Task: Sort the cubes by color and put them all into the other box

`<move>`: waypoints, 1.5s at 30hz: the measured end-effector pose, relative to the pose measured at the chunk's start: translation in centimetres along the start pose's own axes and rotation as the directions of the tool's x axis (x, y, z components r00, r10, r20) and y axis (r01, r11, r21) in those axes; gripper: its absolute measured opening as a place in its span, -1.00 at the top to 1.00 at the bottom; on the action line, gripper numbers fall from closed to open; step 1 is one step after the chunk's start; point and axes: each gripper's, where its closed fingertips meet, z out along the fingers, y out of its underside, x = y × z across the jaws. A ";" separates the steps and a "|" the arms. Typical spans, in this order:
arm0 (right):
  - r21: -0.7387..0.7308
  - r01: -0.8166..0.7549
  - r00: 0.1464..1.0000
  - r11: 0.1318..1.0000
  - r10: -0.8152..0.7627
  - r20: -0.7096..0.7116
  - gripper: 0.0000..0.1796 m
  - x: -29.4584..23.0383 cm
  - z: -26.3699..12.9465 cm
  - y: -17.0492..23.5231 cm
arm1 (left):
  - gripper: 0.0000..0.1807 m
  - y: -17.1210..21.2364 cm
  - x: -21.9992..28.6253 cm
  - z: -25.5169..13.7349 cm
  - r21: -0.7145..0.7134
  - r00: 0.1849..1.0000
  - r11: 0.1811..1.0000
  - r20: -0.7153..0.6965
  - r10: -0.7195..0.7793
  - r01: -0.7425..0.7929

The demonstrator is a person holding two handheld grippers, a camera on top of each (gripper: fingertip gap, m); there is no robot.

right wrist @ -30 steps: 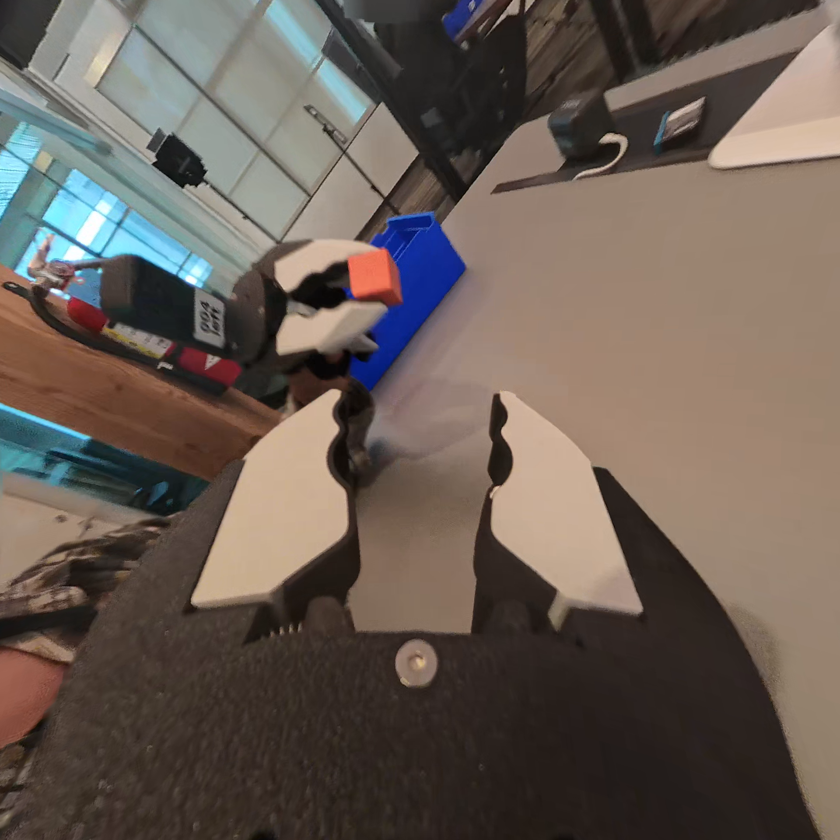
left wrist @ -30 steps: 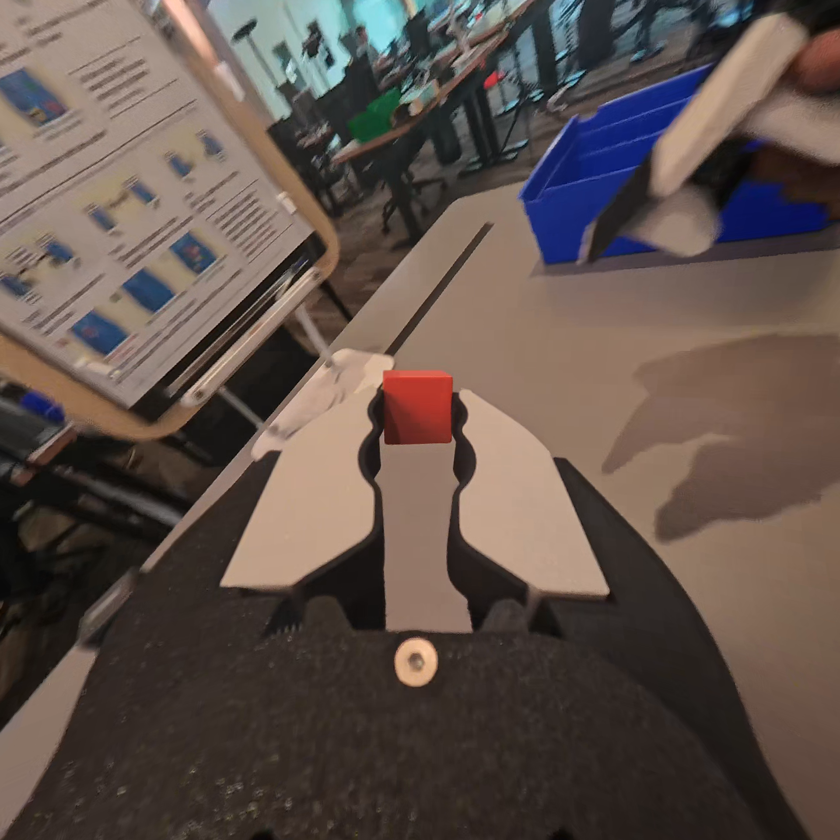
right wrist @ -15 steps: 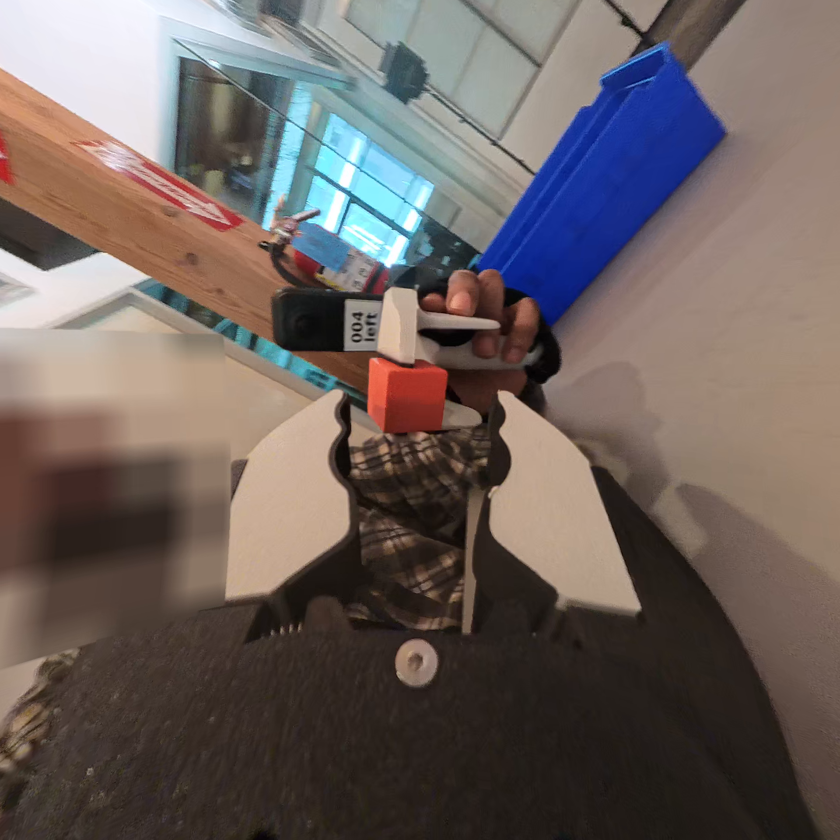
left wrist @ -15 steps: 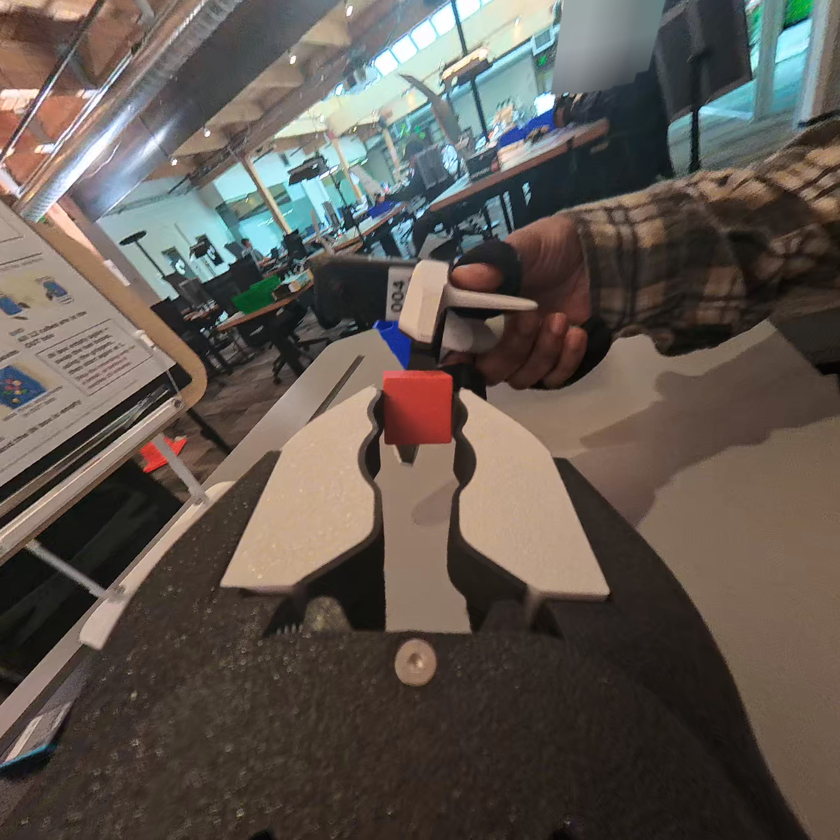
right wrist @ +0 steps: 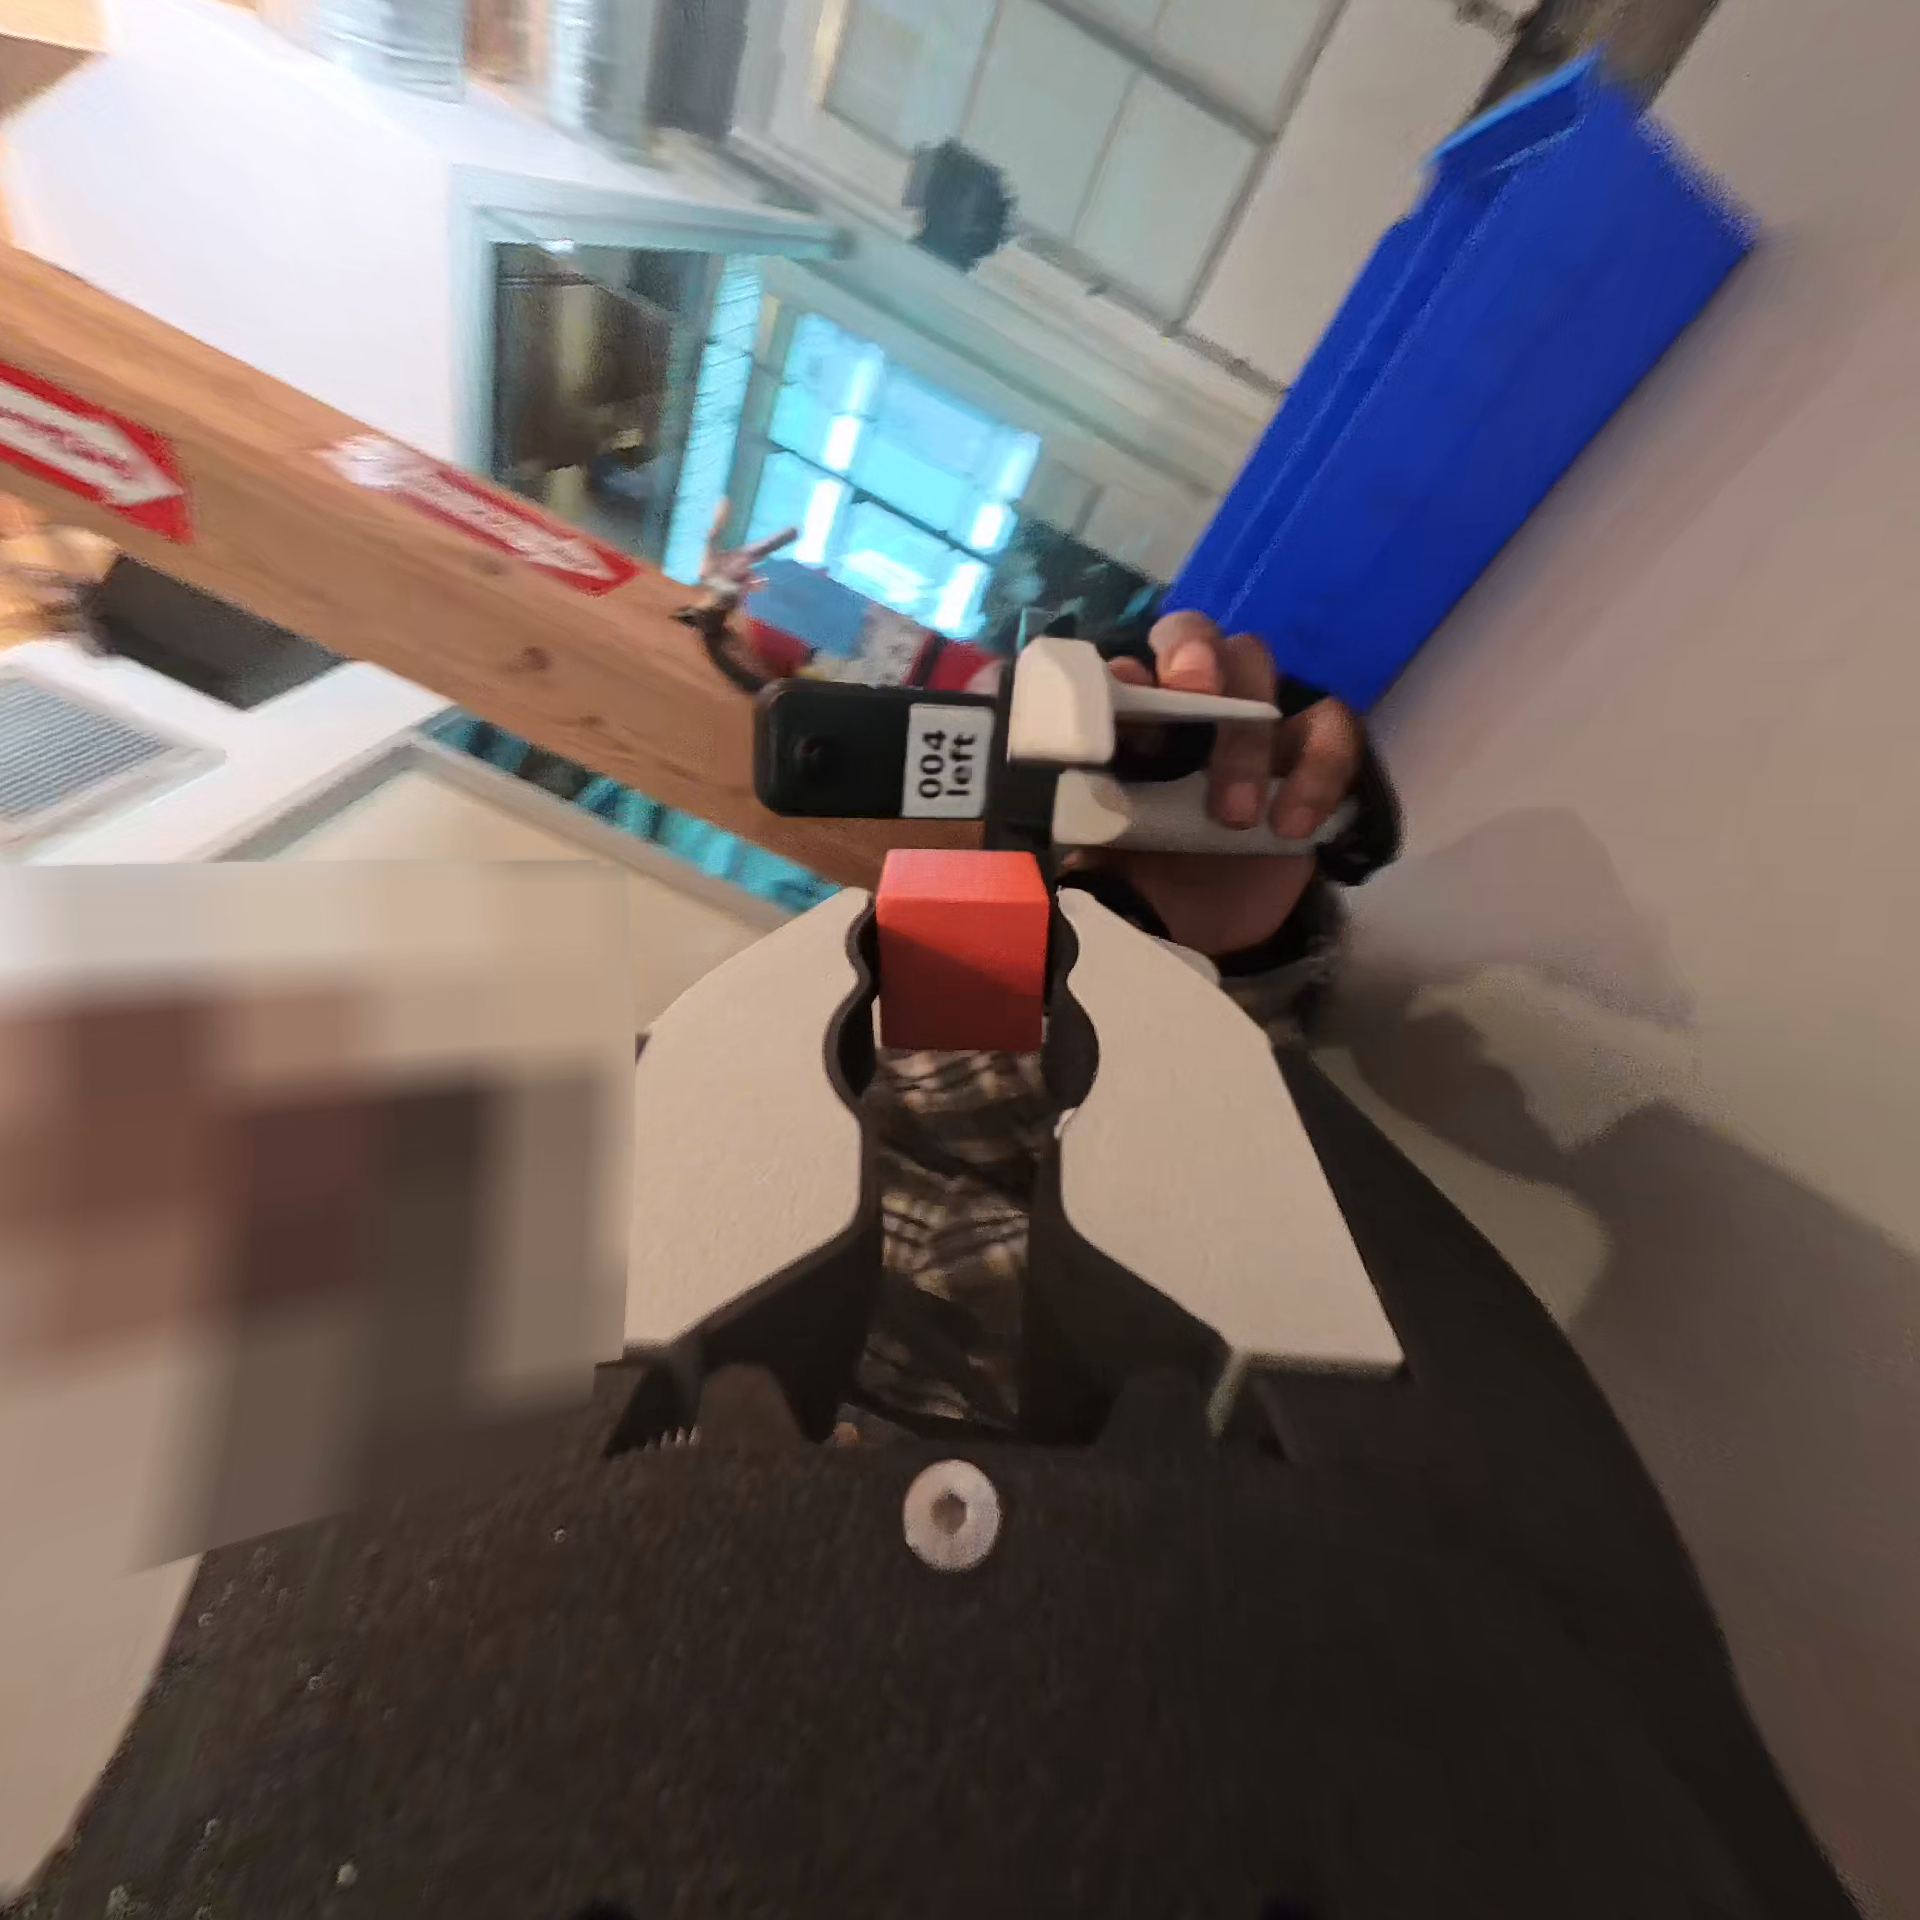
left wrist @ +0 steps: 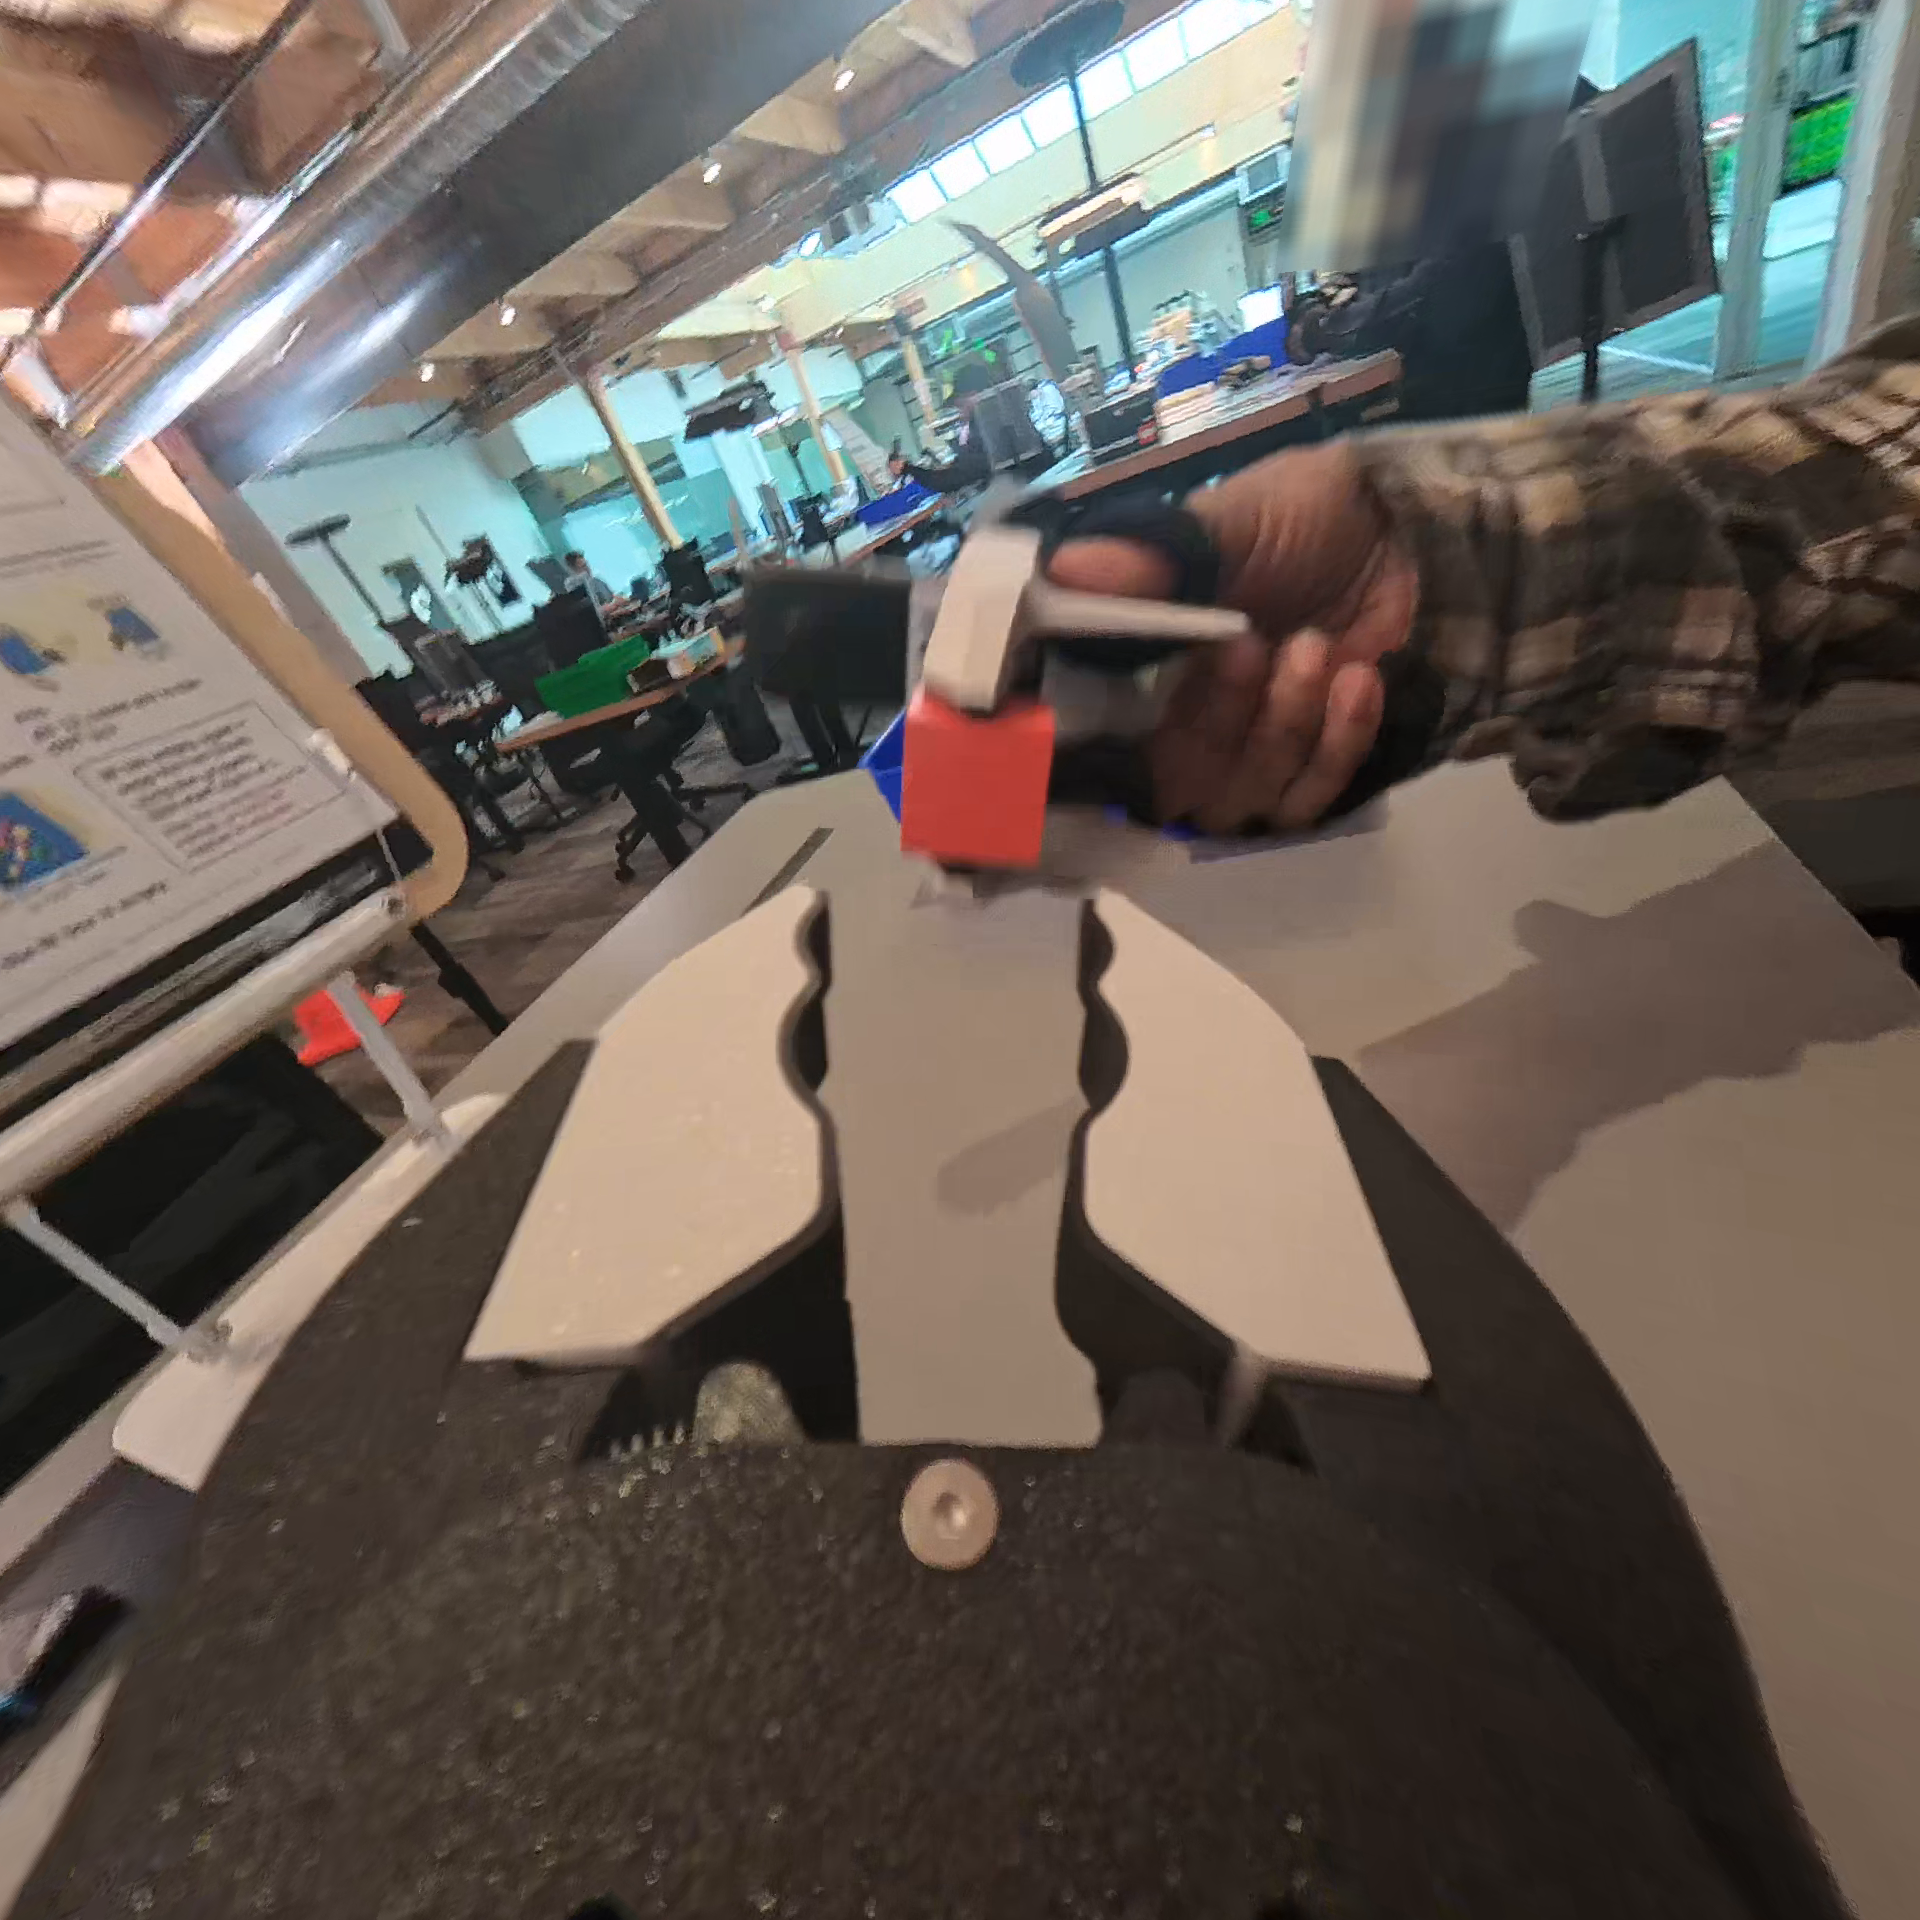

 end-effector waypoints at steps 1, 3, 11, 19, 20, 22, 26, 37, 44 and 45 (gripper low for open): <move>0.012 0.045 0.994 0.999 -0.043 -0.102 0.68 -0.2 -1.6 -0.8 | 0.38 0.5 -0.3 -0.1 -0.025 0.999 0.999 0.015 -0.036 0.037; 0.014 0.178 0.906 0.984 -0.159 -0.392 0.68 -0.7 -6.7 -3.2 | 0.20 1.9 -0.7 -0.4 -0.069 0.994 0.993 0.049 -0.095 0.099; -0.071 0.225 -0.017 0.972 -0.069 -0.997 0.68 -2.4 -36.0 -10.2 | 0.12 4.7 -1.0 -1.1 -0.154 0.986 0.976 0.095 -0.141 0.154; 0.091 -0.013 -0.034 0.996 0.091 -0.995 0.68 8.7 -41.8 -6.6 | 0.30 5.7 -0.5 -0.7 -0.236 0.993 0.972 0.114 0.019 0.008; 0.092 -0.034 -0.038 0.995 0.090 -0.995 0.68 9.8 -41.9 -6.2 | 0.31 5.6 -0.3 -0.6 -0.232 0.994 0.973 0.108 0.009 0.017; 0.092 -0.056 -0.041 0.994 0.090 -0.995 0.68 11.5 -42.2 -5.9 | 0.32 5.5 -0.2 -0.4 -0.219 0.994 0.974 0.103 -0.028 0.050; 0.106 -0.087 -0.022 0.991 0.104 -0.994 0.67 13.6 -42.3 -5.7 | 0.33 5.7 -0.3 -0.3 -0.211 0.993 0.973 0.097 -0.071 0.091; 0.144 -0.141 -0.124 0.979 0.127 -0.984 0.67 14.6 -46.4 -4.8 | 0.38 6.3 -0.3 -0.6 -0.246 0.994 0.967 0.095 -0.052 0.075; 0.139 -0.216 -0.223 0.966 0.090 -0.971 0.67 15.6 -49.7 -3.2 | 0.40 6.0 0.0 -0.6 -0.248 0.996 0.967 0.085 -0.034 0.054; 0.136 -0.227 -0.224 0.964 0.085 -0.971 0.67 15.9 -49.8 -3.1 | 0.40 6.0 0.0 -0.6 -0.249 0.996 0.967 0.085 -0.033 0.053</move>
